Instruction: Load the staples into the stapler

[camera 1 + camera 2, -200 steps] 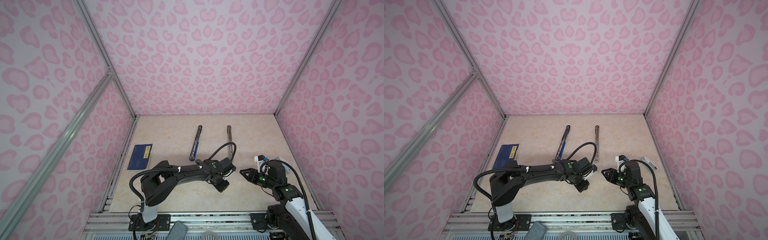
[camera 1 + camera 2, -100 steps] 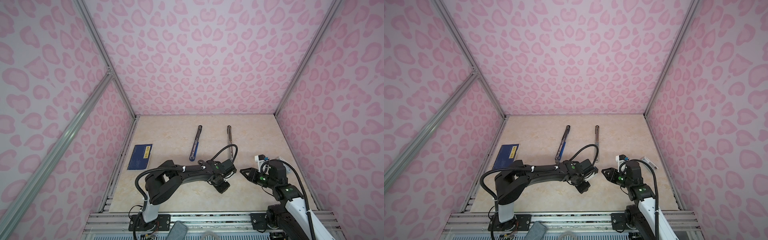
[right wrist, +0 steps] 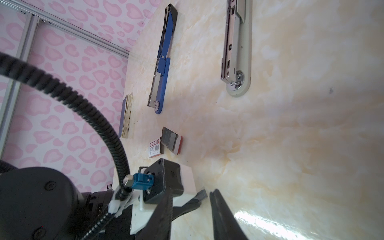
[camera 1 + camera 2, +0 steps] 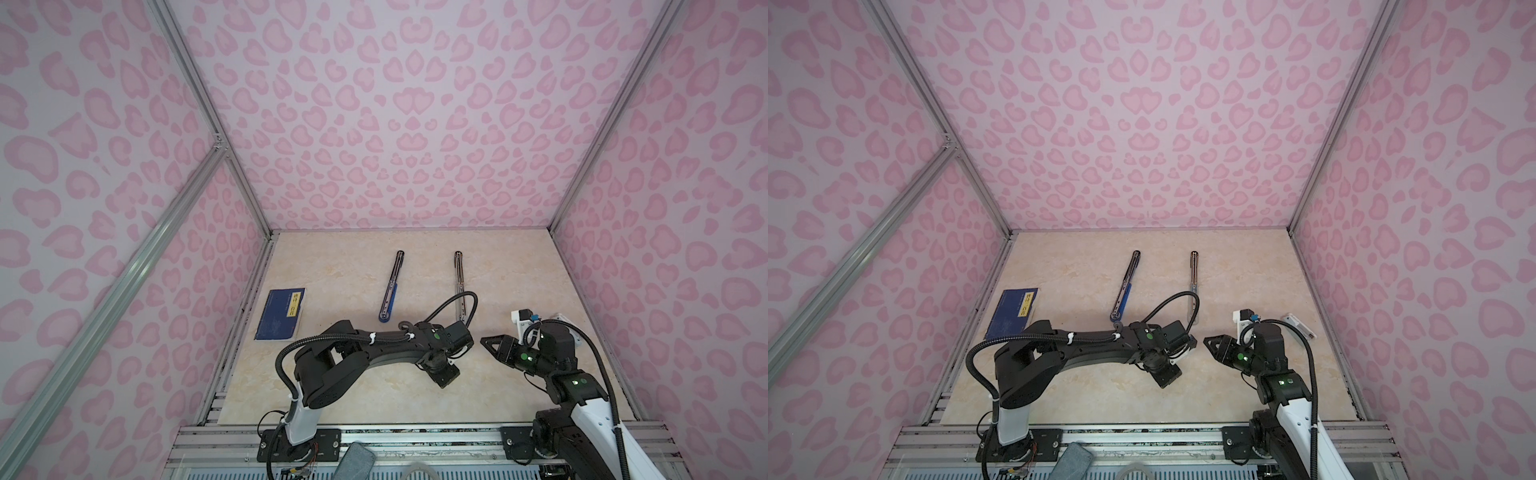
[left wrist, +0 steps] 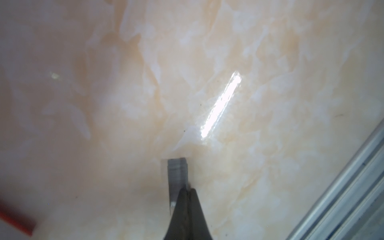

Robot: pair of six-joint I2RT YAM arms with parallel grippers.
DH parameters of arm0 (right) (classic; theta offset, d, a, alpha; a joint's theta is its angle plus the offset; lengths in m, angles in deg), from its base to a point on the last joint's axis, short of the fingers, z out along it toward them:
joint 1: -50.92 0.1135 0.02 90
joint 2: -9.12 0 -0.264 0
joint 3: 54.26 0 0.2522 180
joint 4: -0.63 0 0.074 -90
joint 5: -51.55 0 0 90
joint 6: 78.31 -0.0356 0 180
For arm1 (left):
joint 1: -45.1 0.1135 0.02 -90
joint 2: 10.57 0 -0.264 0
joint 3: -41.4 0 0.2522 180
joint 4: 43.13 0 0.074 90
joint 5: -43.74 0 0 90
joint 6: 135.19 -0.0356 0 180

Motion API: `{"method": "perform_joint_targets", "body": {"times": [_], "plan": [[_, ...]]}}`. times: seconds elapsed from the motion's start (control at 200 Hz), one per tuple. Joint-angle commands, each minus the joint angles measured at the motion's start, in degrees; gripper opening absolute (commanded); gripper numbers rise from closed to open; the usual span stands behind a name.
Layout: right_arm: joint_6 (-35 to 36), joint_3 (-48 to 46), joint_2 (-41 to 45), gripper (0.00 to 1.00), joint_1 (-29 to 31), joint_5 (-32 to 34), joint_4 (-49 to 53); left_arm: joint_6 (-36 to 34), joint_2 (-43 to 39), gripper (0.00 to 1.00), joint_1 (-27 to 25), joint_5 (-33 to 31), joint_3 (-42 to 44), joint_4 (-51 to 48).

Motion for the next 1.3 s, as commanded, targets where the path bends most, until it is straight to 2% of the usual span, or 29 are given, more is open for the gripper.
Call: {"method": "perform_joint_targets", "body": {"times": [0.0,0.11,0.28,0.415,0.545,0.685,0.835,0.94,1.095,1.175,1.295], "plan": [[-1.2,-0.5,-0.1,0.34,0.0,-0.8,-2.5,-0.1,-0.9,0.03,0.1,-0.3,0.6,-1.3],[-2.3,-0.3,-0.7,0.34,0.0,-1.7,-4.9,1.2,-4.8,0.03,1.9,1.2,2.4,0.4],[-5.3,0.8,-3.3,0.38,0.8,-3.4,-11.9,3.7,-14.1,0.03,8.7,7.0,5.5,5.1],[-6.3,3.1,-8.6,0.39,3.9,-2.7,-17.5,6.7,-21.5,0.03,14.5,14.8,8.1,10.8],[-10.1,5.0,-15.2,0.43,7.7,-3.1,-29.5,11.3,-27.0,0.03,20.3,22.5,10.6,17.9],[-15.8,8.6,-23.1,0.44,9.0,-6.4,-43.1,17.2,-32.0,0.03,24.9,30.1,13.1,26.3],[-23.4,11.8,-30.0,0.43,9.8,-10.9,-60.7,23.4,-35.4,0.03,26.7,36.6,15.0,34.9],[-32.1,12.5,-35.1,0.44,10.4,-13.7,-78.5,27.2,-36.9,0.03,27.1,37.9,16.1,40.1],[-42.2,12.8,-42.4,0.43,11.2,-13.6,-97.6,31.0,-37.2,0.03,27.4,39.4,17.1,46.2],[-43.0,13.0,-43.5,0.4,12.3,-13.7,-100.5,32.4,-37.1,0.03,27.4,39.9,17.7,48.1],[-39.3,12.0,-41.5,0.4,13.1,-12.7,-97.4,32.7,-37.5,0.03,27.4,39.9,17.8,48.3]]}}
